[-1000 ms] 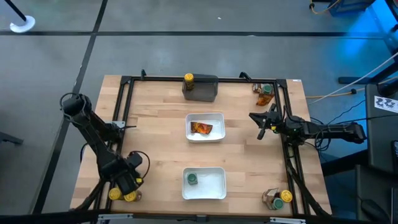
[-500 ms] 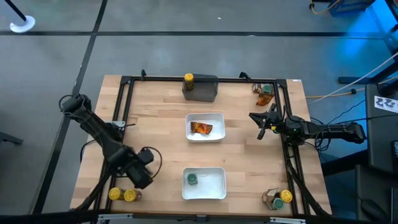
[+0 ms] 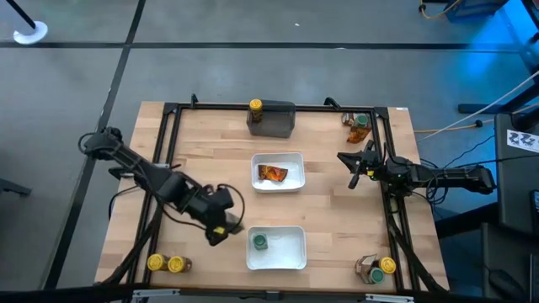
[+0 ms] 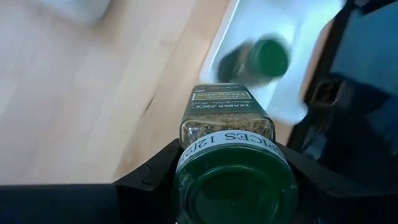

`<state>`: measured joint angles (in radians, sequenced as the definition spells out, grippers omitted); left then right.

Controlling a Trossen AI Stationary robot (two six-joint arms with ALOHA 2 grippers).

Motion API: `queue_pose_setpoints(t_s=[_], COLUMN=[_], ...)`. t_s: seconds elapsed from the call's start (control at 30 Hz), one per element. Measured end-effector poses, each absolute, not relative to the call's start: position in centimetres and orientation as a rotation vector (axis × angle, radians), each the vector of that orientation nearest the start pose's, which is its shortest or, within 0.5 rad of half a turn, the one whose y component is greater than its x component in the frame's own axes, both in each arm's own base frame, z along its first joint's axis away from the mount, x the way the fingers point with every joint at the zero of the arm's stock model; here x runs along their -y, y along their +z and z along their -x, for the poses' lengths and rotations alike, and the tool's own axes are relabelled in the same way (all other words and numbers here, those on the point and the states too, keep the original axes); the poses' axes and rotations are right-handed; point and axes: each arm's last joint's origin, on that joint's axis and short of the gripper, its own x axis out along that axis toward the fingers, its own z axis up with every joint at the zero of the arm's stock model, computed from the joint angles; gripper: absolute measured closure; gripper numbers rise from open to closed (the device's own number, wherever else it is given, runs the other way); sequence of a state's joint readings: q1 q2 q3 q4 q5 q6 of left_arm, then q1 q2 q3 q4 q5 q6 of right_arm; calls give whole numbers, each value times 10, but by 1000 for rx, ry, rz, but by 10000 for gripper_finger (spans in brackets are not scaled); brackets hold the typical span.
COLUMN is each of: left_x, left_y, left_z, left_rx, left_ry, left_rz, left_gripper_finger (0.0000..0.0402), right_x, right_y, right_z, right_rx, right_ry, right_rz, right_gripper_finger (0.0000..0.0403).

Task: Sort spices by type
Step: Put the green seasoning bottle into the bottom white bin

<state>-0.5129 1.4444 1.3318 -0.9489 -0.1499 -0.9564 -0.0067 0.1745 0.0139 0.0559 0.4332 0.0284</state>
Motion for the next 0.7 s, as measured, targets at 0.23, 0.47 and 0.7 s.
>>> queue_pose_setpoints(t_s=[0.23,0.47,0.7], left_x=[128,135,142], left_y=[328,341,351], left_z=[-277,-317,-351], left_rx=[-976,-957,-1025], left_ry=[110,67,67], left_rz=[444,349,257], left_gripper_finger=[220,220,220], right_x=[13,13,13], right_y=[160,159,159], right_z=[-105,-105,-105], right_rx=[-97,-99,-101], right_ry=[-441,-441,-440], right_rz=[-6,1,2], right_gripper_finger=[366,366,366])
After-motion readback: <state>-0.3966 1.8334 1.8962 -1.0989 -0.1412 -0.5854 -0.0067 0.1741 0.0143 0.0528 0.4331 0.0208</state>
